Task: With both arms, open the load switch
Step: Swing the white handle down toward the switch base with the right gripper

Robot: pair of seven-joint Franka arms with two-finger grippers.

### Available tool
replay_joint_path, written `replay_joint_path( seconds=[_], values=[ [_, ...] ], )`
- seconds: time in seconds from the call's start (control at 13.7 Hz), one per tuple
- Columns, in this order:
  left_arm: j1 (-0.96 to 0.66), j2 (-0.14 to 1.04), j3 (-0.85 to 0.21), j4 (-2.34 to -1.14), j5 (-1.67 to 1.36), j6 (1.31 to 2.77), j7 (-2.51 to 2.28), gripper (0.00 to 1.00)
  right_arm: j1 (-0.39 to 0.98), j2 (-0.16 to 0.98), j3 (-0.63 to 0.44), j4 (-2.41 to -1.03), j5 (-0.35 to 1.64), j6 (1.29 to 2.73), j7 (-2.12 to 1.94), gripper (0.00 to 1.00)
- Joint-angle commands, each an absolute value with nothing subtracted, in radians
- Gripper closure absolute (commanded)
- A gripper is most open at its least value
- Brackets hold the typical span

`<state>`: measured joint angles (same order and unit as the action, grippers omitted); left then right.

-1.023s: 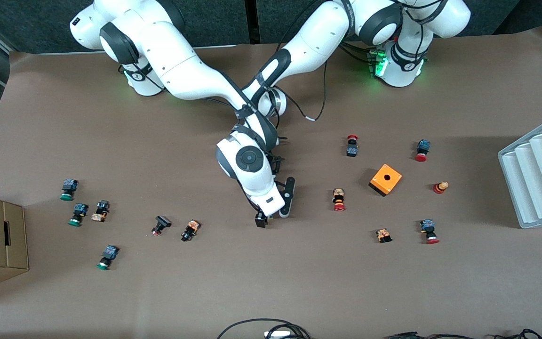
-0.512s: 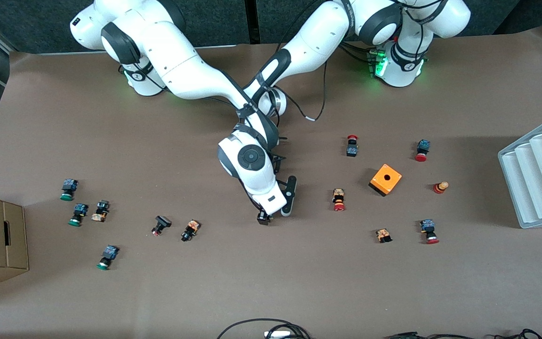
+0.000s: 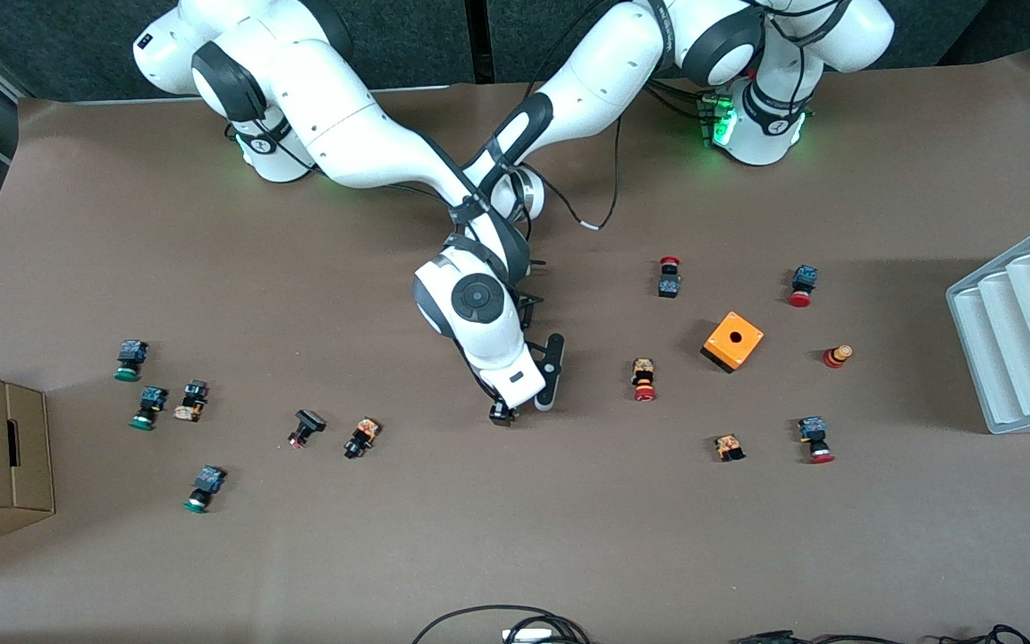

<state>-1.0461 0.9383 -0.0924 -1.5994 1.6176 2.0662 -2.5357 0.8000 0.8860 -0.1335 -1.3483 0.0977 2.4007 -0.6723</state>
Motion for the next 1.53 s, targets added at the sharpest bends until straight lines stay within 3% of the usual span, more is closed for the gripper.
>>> replay_joint_path(
  seconds=[0.0, 1.46],
  values=[
    [-1.055, 0.957, -0.084, -1.598, 1.618, 2.059, -2.556, 0.54, 0.804, 0.896, -0.141, -1.322, 0.097, 2.401, -0.663, 0.35],
    [-1.057, 0.956, -0.084, -1.598, 1.618, 2.059, -2.556, 0.54, 0.788, 0.859, -0.141, -1.344, 0.089, 2.362, -0.673, 0.39]
  ],
)
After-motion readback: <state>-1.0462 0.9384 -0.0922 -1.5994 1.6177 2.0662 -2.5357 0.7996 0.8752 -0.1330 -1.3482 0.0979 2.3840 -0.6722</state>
